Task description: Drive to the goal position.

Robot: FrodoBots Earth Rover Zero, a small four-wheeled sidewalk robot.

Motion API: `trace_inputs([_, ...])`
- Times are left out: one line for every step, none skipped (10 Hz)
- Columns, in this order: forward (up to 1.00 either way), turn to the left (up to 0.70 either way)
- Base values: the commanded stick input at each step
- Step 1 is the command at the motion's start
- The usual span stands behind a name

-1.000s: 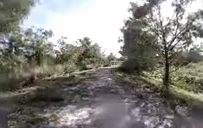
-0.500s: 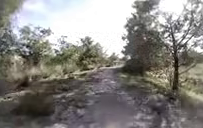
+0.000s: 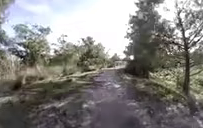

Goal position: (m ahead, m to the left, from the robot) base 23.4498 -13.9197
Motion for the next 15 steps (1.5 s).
trace_inputs([0.85,0.0])
trace_inputs([0.85,0.0])
trace_inputs([0.85,0.0])
trace_inputs([0.85,0.0])
trace_inputs([0.85,0.0])
trace_inputs([0.85,0.0])
trace_inputs([0.85,0.0])
trace_inputs([0.85,0.0])
trace_inputs([0.85,0.0])
trace_inputs([0.85,0.0])
trace_inputs([0.85,0.0])
trace_inputs([0.85,0.0])
trace_inputs([0.85,0.0])
trace_inputs([0.85,0.0])
trace_inputs([0.85,0.0])
